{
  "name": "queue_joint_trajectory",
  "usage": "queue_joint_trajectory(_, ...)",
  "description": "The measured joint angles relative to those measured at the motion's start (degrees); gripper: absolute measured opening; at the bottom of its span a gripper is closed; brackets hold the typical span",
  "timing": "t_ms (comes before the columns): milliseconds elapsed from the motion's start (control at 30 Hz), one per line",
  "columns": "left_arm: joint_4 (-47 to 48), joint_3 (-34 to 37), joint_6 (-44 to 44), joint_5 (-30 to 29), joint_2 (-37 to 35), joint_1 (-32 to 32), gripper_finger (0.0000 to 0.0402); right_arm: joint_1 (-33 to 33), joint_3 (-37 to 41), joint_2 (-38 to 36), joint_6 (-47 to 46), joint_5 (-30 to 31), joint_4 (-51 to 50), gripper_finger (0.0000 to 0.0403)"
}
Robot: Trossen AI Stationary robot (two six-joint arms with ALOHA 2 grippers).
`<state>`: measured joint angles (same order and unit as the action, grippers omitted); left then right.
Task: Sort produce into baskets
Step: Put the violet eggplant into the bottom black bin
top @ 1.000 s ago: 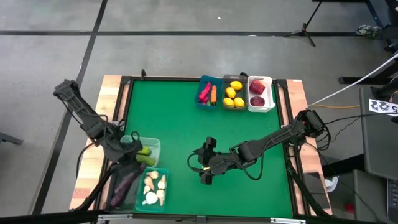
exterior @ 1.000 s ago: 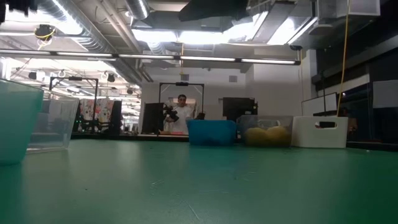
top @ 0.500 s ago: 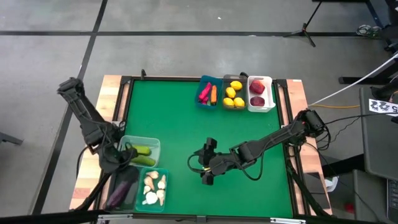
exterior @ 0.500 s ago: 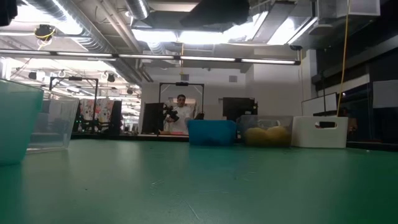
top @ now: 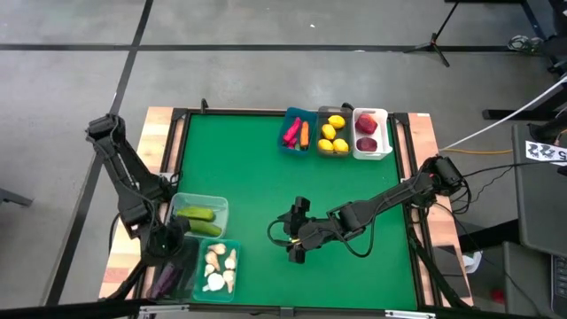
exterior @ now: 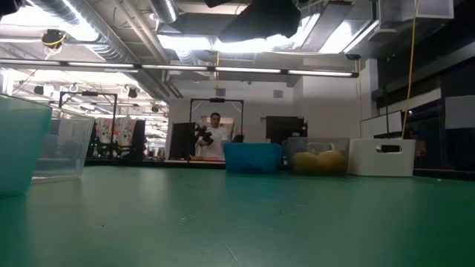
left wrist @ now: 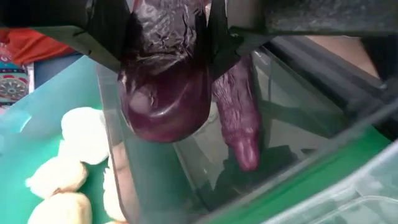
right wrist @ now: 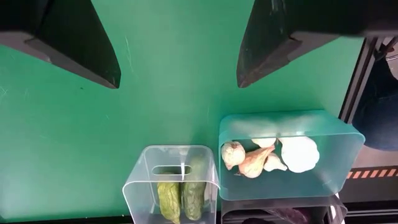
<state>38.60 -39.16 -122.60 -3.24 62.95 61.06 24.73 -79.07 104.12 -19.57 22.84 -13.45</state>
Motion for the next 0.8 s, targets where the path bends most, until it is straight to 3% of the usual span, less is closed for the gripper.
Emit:
queue_joint_trajectory(533, -0.8, 0.0, 8.2, 0.0, 0.5, -0.5, 0.0159, 0.0, 0.0, 0.0, 0.3, 0.0, 0.0, 0.0319)
queue_joint_trajectory(800, -2.0, 0.0, 11.6, -0.6, 0.5, -0.7, 0.0246, 0.0, 0.0, 0.0, 0.3, 0.0, 0.0, 0.0319)
